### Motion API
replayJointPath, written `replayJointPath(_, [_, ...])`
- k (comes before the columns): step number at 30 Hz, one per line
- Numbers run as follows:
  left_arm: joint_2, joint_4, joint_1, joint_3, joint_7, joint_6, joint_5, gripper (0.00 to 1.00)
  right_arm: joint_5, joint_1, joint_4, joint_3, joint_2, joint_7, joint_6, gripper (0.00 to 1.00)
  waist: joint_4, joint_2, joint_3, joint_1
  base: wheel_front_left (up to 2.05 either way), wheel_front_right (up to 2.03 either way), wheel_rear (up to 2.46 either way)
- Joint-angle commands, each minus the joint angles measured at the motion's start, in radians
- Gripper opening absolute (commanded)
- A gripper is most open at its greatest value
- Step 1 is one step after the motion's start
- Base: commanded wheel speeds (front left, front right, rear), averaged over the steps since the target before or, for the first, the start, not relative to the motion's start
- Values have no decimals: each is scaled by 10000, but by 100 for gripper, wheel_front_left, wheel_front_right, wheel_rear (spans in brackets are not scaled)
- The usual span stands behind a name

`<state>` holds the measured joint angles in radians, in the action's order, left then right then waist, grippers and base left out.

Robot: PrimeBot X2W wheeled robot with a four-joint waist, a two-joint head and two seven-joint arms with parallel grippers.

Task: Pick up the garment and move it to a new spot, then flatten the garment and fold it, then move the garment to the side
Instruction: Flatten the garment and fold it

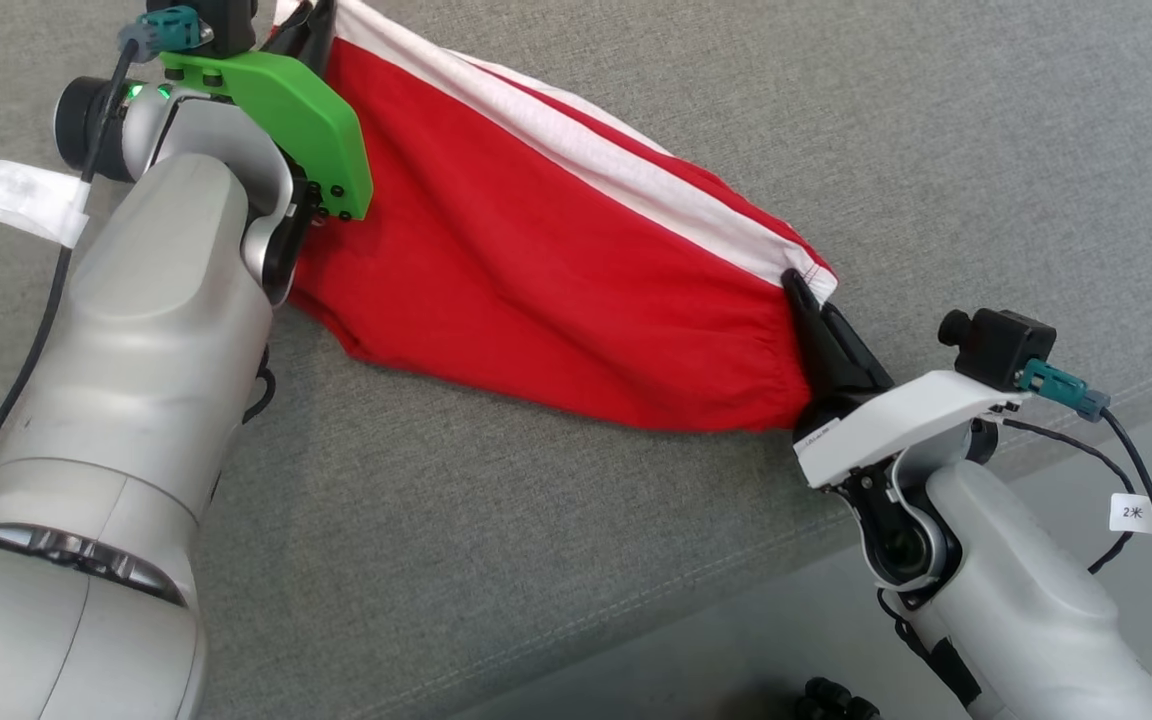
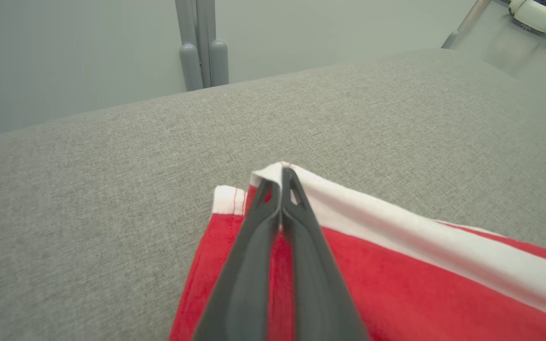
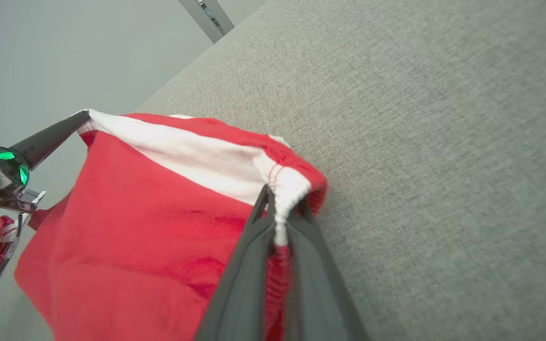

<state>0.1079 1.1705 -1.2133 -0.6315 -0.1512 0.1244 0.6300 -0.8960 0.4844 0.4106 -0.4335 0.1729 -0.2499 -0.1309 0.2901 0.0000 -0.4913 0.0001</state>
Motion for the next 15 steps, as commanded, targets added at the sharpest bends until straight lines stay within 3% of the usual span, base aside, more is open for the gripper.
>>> replayJointPath(1, [6,98,-236,-16,-8,31,-26,12,-36,85,42,-7,49,-77,3,100,-56,0,84,-1,0,0,0])
replayJointPath(2, [-21,225,-257,-40,25,21,-33,40,-43,71,70,-16,84,-77,3,100,-78,0,133,-1,0,0,0])
replayJointPath(3, [-40,299,-282,-60,-6,21,-53,96,-52,49,86,-12,111,-82,2,100,-103,0,192,-1,0,0,0])
replayJointPath(4, [-62,401,-307,-57,0,21,-25,100,-62,13,93,-19,127,-91,3,100,-120,0,249,-1,0,0,0])
replayJointPath(15, [-227,874,216,-177,-32,35,212,100,357,-759,-111,440,861,116,3,100,-425,0,1150,-1,0,0,0])
